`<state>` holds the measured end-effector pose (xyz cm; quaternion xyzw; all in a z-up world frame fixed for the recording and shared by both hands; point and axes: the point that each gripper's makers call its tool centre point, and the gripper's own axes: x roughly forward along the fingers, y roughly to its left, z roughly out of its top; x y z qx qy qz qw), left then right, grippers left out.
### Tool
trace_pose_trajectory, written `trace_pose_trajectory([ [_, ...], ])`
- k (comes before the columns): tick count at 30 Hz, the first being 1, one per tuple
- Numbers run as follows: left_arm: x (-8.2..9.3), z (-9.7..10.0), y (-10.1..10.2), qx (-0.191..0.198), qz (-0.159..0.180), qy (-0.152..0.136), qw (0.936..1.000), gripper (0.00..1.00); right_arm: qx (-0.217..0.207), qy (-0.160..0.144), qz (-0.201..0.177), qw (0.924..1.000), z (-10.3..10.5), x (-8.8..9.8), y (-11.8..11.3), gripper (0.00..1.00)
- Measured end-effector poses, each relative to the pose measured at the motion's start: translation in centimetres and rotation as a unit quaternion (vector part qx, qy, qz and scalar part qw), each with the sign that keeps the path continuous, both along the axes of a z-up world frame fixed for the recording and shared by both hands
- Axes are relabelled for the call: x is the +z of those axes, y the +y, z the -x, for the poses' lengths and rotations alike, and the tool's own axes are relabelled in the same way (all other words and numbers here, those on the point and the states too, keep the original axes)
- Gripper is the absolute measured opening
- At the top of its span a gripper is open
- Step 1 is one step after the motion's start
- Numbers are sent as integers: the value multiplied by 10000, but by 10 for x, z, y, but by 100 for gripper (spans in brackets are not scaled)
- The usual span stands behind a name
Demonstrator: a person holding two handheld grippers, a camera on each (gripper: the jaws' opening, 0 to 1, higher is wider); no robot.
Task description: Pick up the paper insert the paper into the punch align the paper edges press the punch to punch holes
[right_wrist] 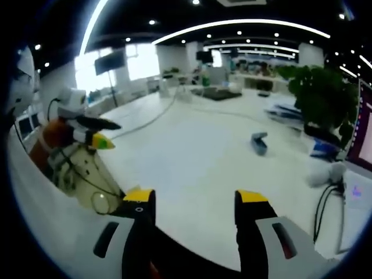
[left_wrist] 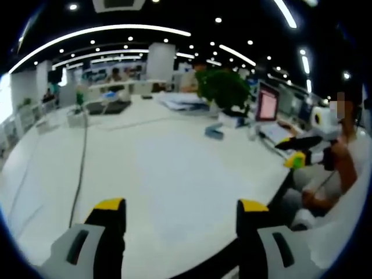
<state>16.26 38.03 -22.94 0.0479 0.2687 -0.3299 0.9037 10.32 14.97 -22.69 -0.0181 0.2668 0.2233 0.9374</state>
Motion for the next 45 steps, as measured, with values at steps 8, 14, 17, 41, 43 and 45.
trace_pose_trajectory([
  [8,-6,-10,-10,-122,91,-27,9999,77,80,21,7,10000,-12,-3,7,56],
  [14,-16,-14,-15,-264,14,3,9996,77,116,33,36,9999,-22,-9,10,56],
  [17,-21,-19,-18,-299,83,14,9995,77,131,62,9,9999,-26,-11,11,56],
  [41,-31,-35,-29,-382,22,12,9993,77,177,41,-17,9998,-46,-17,15,56],
  [43,-31,-35,-31,-389,23,4,9992,77,172,36,9,9998,-47,-18,15,56],
  [45,-31,-34,-32,-412,41,10,9991,77,179,12,22,9998,-48,-18,15,56],
])
